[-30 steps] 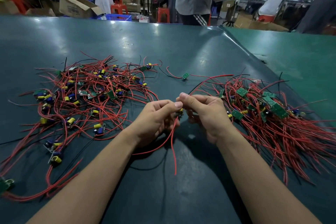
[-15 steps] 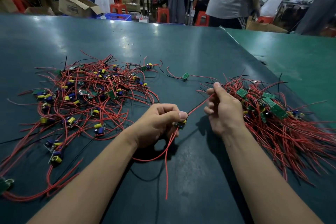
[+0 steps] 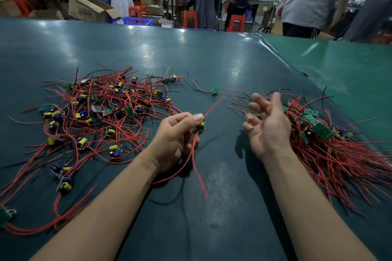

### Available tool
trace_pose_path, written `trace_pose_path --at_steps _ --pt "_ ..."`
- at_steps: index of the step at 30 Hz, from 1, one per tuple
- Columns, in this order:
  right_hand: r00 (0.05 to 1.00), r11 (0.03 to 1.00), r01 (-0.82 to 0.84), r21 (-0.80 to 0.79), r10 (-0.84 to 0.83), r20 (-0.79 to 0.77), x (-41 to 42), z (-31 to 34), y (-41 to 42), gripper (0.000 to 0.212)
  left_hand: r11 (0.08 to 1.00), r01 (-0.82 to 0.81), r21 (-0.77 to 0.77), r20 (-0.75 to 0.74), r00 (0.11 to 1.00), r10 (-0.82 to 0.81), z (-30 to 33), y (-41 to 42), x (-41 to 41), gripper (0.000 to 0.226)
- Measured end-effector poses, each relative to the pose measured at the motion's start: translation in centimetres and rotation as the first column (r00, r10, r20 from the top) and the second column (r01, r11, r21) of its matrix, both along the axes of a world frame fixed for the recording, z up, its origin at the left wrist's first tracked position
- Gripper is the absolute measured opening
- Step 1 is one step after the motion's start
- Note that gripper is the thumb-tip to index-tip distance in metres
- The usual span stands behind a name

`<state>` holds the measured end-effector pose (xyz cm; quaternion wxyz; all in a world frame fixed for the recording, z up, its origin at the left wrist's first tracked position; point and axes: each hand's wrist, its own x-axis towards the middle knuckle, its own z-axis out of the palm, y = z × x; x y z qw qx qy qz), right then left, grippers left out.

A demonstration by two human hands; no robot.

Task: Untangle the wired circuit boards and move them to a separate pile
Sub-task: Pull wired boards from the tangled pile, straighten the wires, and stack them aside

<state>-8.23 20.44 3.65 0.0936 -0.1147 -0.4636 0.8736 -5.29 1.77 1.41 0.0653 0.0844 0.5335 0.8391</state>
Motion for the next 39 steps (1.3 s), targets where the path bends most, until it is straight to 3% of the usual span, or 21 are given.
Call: trace_pose_path --at_steps 3,6,11,17,19,21,23,25,27,29,34,39 --pt "0.943 0.901 -0.332 0.278 0.322 0.084 1.0 -0.3 -1.4 0.034 0.995 -0.094 -0.027 -0.035 0.995 0.093 0.0 0.0 -0.3 0.024" --pt "0.846 0.764 -0.52 0.383 0.524 0.103 1.9 -0.6 -2.7 0.033 0.992 -0.024 -0.125 -0.069 0.998 0.015 -0.1 0.1 0.0 0.025" --pt "0.89 0.837 -0.432 0.336 0.455 0.013 1.6 -0.8 -2.6 0.022 0.974 0.018 -0.226 -0.074 0.997 -0.036 0.0 -0.1 0.1 0.02" --pt "0.993 0.984 -0.112 0.141 0.117 -0.026 0.0 -0.5 -0.7 0.022 0.968 0.133 -0.212 -0.047 0.988 -0.146 0.2 -0.3 0.4 0.021" --pt "0.999 0.999 0.013 0.04 -0.011 -0.031 -0.4 -0.4 0.0 0.022 0.981 0.123 -0.153 -0.041 0.991 -0.131 0.2 -0.4 0.3 0.018" --pt "0.996 0.995 0.081 0.062 -0.079 -0.044 -0.5 -0.6 0.2 0.019 0.997 0.077 -0.024 -0.015 0.997 -0.077 0.4 -0.4 0.2 0.013" --pt "0.996 0.96 0.048 0.277 -0.024 -0.088 0.1 -0.7 -0.8 0.009 0.992 0.042 0.115 -0.005 0.999 -0.042 0.7 -0.4 0.1 0.011" --pt "0.973 0.866 -0.108 0.488 0.192 -0.126 1.0 -1.1 -2.4 0.011 0.978 0.008 0.206 0.028 0.999 -0.014 0.9 -0.4 0.0 0.021" --pt "0.893 0.754 -0.313 0.578 0.44 -0.09 1.9 -1.3 -3.6 0.016 0.964 -0.029 0.263 0.074 0.997 0.01 1.0 -0.5 -0.1 0.018" --pt "0.828 0.701 -0.424 0.574 0.556 -0.067 2.4 -1.3 -4.1 0.023 0.959 -0.025 0.283 0.114 0.994 -0.008 1.2 -0.6 -0.1 0.014" --pt "0.805 0.771 -0.503 0.391 0.582 -0.113 2.4 -1.0 -3.9 0.024 0.933 0.016 0.358 0.161 0.984 -0.079 1.2 -0.8 -0.1 0.015" --pt "0.77 0.775 -0.579 0.253 0.622 -0.144 2.2 -0.7 -3.1 0.024 0.939 -0.039 0.341 0.188 0.982 -0.028 1.6 -0.6 -0.2 0.024"
